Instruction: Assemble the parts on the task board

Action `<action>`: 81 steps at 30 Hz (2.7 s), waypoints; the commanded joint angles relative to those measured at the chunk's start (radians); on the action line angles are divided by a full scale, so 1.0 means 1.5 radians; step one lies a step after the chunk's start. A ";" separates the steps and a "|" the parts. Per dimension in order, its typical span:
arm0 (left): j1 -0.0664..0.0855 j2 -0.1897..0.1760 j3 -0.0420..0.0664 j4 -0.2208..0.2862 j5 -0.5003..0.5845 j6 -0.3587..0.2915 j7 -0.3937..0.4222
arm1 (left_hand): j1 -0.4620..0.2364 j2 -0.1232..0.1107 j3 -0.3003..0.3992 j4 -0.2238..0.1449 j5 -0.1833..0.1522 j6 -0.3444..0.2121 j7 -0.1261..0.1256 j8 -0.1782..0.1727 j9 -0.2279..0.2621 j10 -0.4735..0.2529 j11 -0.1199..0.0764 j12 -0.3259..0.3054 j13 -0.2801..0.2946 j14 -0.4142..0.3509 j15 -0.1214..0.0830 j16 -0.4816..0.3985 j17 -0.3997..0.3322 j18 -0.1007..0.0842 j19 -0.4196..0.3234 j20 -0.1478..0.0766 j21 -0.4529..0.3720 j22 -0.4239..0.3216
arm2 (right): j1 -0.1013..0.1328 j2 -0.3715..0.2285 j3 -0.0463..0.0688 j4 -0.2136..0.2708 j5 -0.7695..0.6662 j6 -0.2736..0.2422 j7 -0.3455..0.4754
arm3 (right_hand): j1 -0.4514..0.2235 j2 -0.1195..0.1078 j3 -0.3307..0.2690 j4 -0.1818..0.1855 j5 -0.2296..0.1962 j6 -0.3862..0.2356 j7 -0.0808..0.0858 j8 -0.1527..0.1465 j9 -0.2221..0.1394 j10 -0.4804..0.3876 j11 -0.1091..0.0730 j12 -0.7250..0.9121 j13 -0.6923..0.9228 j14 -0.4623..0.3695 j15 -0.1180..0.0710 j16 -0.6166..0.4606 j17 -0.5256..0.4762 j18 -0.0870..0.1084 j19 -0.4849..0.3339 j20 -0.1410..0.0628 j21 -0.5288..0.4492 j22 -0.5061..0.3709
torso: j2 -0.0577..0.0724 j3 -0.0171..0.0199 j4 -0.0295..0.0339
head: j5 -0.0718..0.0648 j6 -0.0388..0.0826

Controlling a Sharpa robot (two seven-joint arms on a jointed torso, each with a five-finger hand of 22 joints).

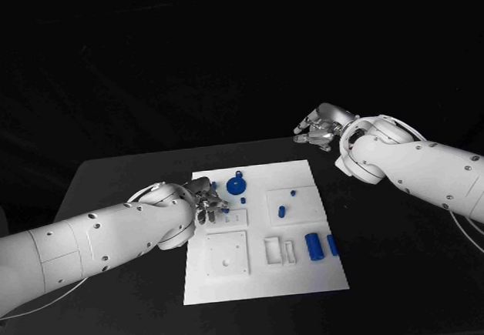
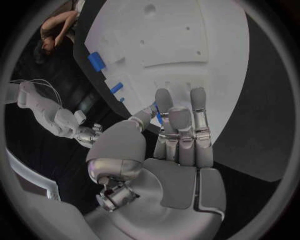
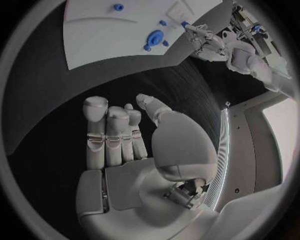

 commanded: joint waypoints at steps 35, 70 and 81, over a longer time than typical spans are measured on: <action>-0.056 -0.031 0.000 0.055 -0.094 -0.089 0.014 | 0.029 -0.001 0.001 0.011 0.004 0.161 -0.092 0.004 0.000 0.023 -0.019 0.011 0.007 0.003 -0.007 0.014 -0.002 -0.010 0.020 -0.001 -0.032 0.046 | 0.000 -0.008 0.001 0.002 0.008 0.020 -0.006 | -0.008 -0.002 -0.002 0.001 0.002 0.004 0.000 0.003 0.000 -0.006 -0.001 -0.006 -0.003 -0.001 0.001 -0.006 -0.002 0.003 0.031 0.000 -0.007 0.052 | 0.001 -0.0001 -0.0018 | -0.006 -0.012; -0.056 -0.028 0.000 0.045 -0.103 -0.117 0.030 | 0.041 -0.008 0.000 0.020 0.006 0.161 -0.091 0.004 -0.004 0.023 -0.016 0.012 0.010 -0.001 -0.005 0.017 -0.007 -0.007 0.025 0.003 -0.056 0.072 | -0.004 -0.003 0.001 -0.007 0.009 0.033 -0.005 | -0.017 0.000 -0.009 0.009 0.003 0.001 0.000 0.003 0.000 -0.007 -0.001 -0.010 -0.007 -0.001 0.001 -0.010 -0.005 0.003 0.031 0.000 -0.013 0.050 | 0.000 0.0000 0.0000 | -0.007 -0.016; -0.056 -0.024 0.000 0.037 -0.099 -0.116 0.031 | 0.045 -0.009 0.001 0.029 0.002 0.160 -0.090 0.004 -0.006 0.023 -0.016 0.008 0.009 0.000 -0.006 0.014 -0.011 -0.010 0.030 0.000 -0.069 0.082 | -0.006 0.002 0.000 -0.010 0.009 0.034 -0.004 | -0.016 0.000 -0.008 0.009 0.004 0.001 0.000 0.003 0.000 -0.007 -0.001 -0.010 -0.007 0.000 0.001 -0.010 -0.005 0.003 0.031 0.000 -0.014 0.050 | 0.001 -0.0007 -0.0009 | 0.001 -0.019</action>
